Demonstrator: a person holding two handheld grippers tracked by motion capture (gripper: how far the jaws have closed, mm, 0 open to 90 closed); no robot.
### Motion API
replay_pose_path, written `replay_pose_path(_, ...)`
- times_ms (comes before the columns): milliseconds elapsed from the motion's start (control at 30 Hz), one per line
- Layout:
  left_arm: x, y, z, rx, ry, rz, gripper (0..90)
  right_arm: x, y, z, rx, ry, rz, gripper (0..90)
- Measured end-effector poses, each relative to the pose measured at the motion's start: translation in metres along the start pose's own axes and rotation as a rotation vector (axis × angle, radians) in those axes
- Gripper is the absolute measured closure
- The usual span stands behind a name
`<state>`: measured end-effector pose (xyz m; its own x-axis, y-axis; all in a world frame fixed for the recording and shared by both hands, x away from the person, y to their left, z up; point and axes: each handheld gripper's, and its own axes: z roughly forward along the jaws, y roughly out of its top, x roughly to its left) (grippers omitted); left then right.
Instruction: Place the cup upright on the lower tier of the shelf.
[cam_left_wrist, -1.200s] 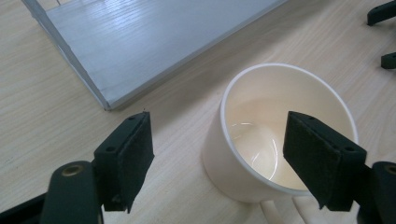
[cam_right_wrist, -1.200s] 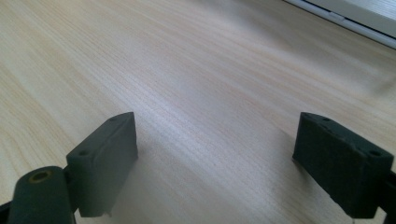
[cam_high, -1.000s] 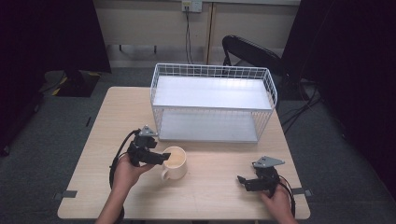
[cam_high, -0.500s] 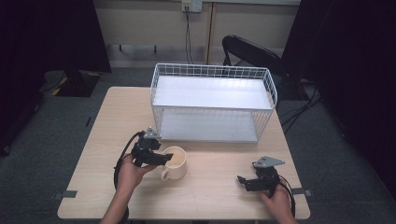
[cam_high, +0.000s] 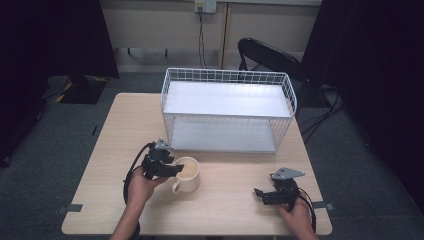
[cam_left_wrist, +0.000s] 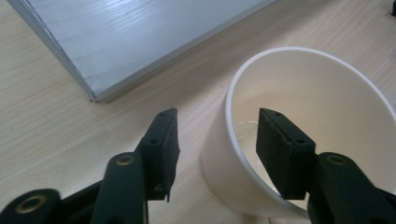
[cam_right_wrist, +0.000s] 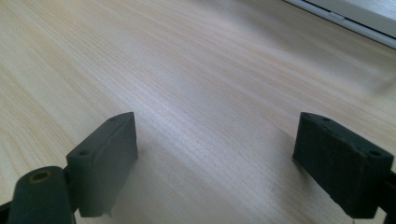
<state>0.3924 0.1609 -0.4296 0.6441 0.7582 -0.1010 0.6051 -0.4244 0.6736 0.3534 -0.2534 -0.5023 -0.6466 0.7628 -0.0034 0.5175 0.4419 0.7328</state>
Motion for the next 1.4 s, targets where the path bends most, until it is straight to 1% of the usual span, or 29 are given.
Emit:
replay_pose_path(67,-0.002,0.0,0.004,0.022,0.011,0.006,53.0,0.0,0.0,0.0,0.0,0.0,0.0,12.8)
replay_pose_path(133,-0.001,0.0,0.005,0.023,0.009,0.005,53.8,0.0,0.0,0.0,0.0,0.0,0.0,12.8)
replay_pose_path(233,-0.002,0.0,0.007,0.017,0.009,-0.004,58.6,0.0,0.0,0.0,0.0,0.0,0.0,12.8)
replay_pose_path(267,-0.002,0.0,0.007,0.021,0.003,-0.002,61.9,0.0,0.0,0.0,0.0,0.0,0.0,12.8)
replay_pose_path(300,-0.002,0.0,0.009,0.031,0.006,0.002,62.4,0.0,0.0,0.0,0.0,0.0,0.0,12.8)
replay_pose_path(333,-0.002,0.0,0.009,0.031,0.006,0.002,63.5,0.0,0.0,0.0,0.0,0.0,0.0,12.8)
replay_pose_path(367,-0.002,0.0,0.01,0.037,0.008,0.006,66.1,0.0,0.0,0.0,0.0,0.0,0.0,12.8)
replay_pose_path(433,-0.002,0.0,0.011,0.04,0.009,0.006,66.4,0.0,0.0,0.0,0.0,0.0,0.0,12.8)
replay_pose_path(500,-0.001,-0.002,0.013,0.045,0.015,0.006,70.0,0.0,0.0,0.0,0.0,0.0,0.0,12.8)
replay_pose_path(533,-0.001,-0.003,0.014,0.047,0.011,0.0,72.0,0.0,0.0,0.0,0.0,0.0,0.0,12.7)
replay_pose_path(567,0.0,-0.003,0.015,0.049,0.011,0.002,72.0,0.0,0.0,0.0,0.0,0.0,0.0,12.7)
replay_pose_path(633,0.001,-0.004,0.015,0.039,0.008,-0.011,73.5,0.0,0.0,0.0,0.0,0.0,0.0,12.8)
replay_pose_path(700,0.001,-0.004,0.014,0.047,0.011,0.002,74.8,0.0,0.0,0.0,0.0,0.0,0.0,12.8)
replay_pose_path(733,0.0,-0.003,0.014,0.055,0.028,0.022,76.0,0.0,0.0,0.0,0.0,0.0,0.0,12.8)
replay_pose_path(767,0.0,-0.003,0.014,0.055,0.028,0.022,76.9,0.0,0.0,0.0,0.0,0.0,0.0,12.8)
replay_pose_path(800,0.0,-0.003,0.014,0.057,0.039,0.03,76.9,0.0,0.0,0.0,0.0,0.0,0.0,12.7)
replay_pose_path(867,0.002,-0.003,0.013,0.052,0.042,0.021,81.0,0.0,0.0,0.0,0.0,0.0,0.0,12.8)
replay_pose_path(900,0.003,-0.004,0.012,0.043,0.033,-0.003,81.0,0.0,0.0,0.0,0.0,0.0,0.0,12.8)
replay_pose_path(967,0.005,-0.005,0.011,0.035,0.029,-0.019,82.6,0.0,0.0,0.0,0.0,0.0,0.0,12.8)
replay_pose_path(1067,0.002,-0.003,0.011,0.038,0.039,-0.009,82.8,0.0,0.0,0.0,0.0,0.0,0.0,12.8)
replay_pose_path(1133,0.0,-0.002,0.011,0.044,0.062,0.009,82.8,0.0,0.0,0.0,0.0,0.0,0.0,12.8)
replay_pose_path(1167,-0.001,0.0,0.012,0.037,0.069,0.007,82.8,0.0,0.0,0.0,0.0,0.0,0.0,12.8)
replay_pose_path(1233,-0.002,0.001,0.011,0.028,0.072,0.003,82.9,0.0,0.0,0.0,0.0,0.0,0.0,12.8)
replay_pose_path(1267,-0.002,0.003,0.011,0.021,0.07,-0.006,82.9,0.0,0.0,0.0,0.0,0.0,0.0,12.7)
replay_pose_path(1300,-0.003,0.004,0.011,0.018,0.074,-0.005,82.9,0.0,0.0,0.0,0.0,0.0,0.0,12.8)
replay_pose_path(1333,-0.004,0.005,0.012,0.008,0.081,-0.017,82.9,0.0,0.0,0.0,0.0,0.0,0.0,12.8)
replay_pose_path(1400,-0.006,0.009,0.013,-0.005,0.099,-0.017,82.9,0.0,0.0,0.0,0.0,0.0,0.0,12.8)
